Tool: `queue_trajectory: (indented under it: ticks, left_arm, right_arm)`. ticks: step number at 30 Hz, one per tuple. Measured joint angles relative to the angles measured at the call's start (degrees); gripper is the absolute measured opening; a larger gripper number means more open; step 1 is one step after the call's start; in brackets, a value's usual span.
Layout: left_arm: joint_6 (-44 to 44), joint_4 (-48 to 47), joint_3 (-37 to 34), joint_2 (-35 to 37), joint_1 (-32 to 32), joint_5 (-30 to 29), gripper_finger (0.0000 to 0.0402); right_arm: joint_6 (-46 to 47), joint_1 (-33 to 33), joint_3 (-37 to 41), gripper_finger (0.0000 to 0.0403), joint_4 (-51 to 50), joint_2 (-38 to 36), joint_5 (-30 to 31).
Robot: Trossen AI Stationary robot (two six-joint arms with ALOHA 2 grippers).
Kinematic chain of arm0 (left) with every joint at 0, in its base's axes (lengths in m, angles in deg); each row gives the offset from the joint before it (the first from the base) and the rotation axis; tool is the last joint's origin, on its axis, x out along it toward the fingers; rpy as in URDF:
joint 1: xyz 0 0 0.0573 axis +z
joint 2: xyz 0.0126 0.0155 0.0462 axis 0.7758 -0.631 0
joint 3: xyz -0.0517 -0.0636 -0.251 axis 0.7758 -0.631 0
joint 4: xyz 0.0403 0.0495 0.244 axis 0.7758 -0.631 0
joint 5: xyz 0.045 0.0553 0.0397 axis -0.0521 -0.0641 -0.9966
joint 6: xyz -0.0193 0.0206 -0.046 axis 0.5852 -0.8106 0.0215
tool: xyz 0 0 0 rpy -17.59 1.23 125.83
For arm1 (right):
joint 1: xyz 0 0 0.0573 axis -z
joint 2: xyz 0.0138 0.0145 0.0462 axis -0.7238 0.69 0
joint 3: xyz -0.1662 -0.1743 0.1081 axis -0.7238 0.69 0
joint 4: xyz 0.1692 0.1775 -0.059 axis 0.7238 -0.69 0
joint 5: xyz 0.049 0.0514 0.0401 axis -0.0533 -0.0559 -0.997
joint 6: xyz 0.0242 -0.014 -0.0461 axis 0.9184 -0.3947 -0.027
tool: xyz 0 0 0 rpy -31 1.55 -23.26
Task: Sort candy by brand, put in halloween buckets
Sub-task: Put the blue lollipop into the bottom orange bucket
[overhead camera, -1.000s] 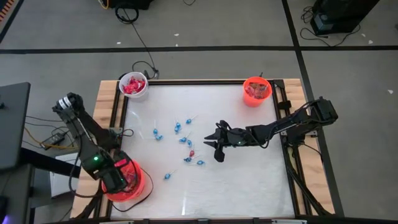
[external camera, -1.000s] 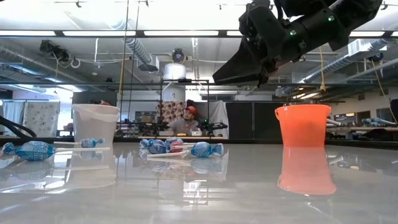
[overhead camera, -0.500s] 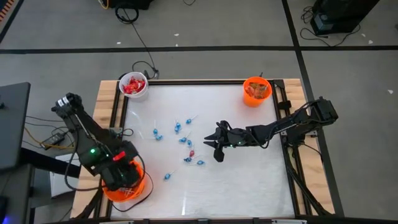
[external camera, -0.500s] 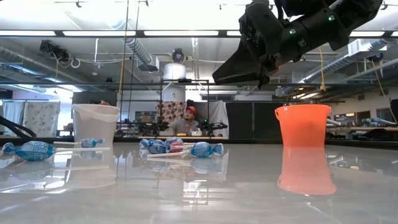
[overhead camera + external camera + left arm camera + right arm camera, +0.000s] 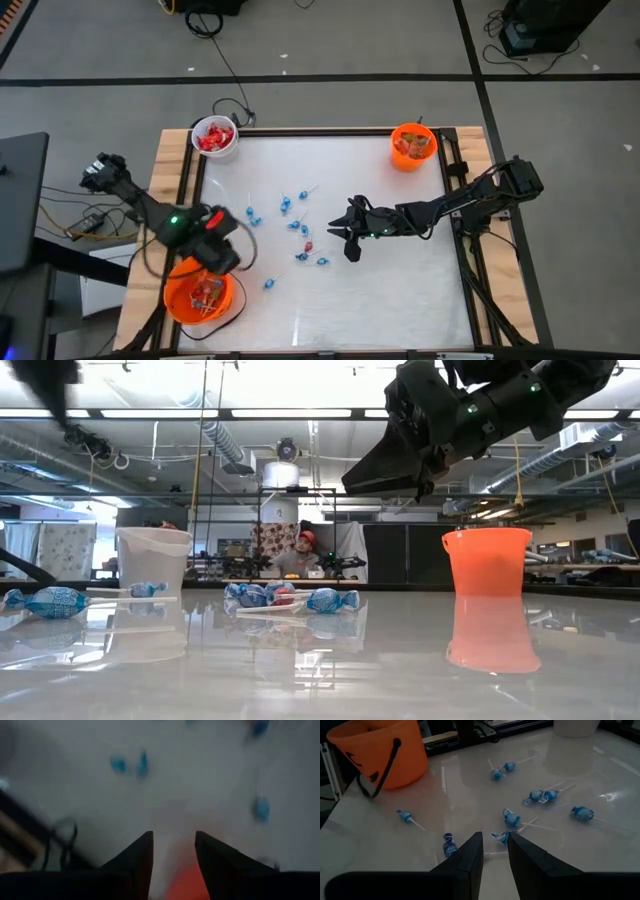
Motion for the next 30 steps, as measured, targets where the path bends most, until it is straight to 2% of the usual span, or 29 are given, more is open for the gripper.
queue_trajectory:
  ticks: [4,6,10,18,27,30]
  left_arm:
    - [-12.2,7.3,0.6,0.0,6.3,-10.1,0.0144]
    - [-18.7,11.0,0.7,0.0,9.1,-13.2,0.0143]
    - [-26.1,17.0,0.2,-0.7,15.2,-11.0,0.0142]
    - [-36.9,17.3,0.0,-6.1,24.0,-9.5,0.0142]
    - [-42.3,17.8,-0.1,-13.4,27.1,-9.6,0.0142]
    - [-44.6,22.3,-3.2,-13.8,28.1,-10.1,0.0142]
  right_arm:
    - [0.0,-0.1,0.0,0.0103,0.0,0.0,-0.2]
    - [0.0,-0.1,0.0,0.0103,0.0,0.0,-0.2]
    - [0.0,-0.3,0.0,0.0103,-0.2,0.0,-0.2]
    - [-0.3,-1.7,0.0,0.0103,-3.9,0.0,-0.3]
    - [-1.4,-3.1,0.0,0.0103,-6.0,0.0,-0.3]
    - [-1.6,-3.4,0.0,0.0103,-6.2,0.0,-0.3]
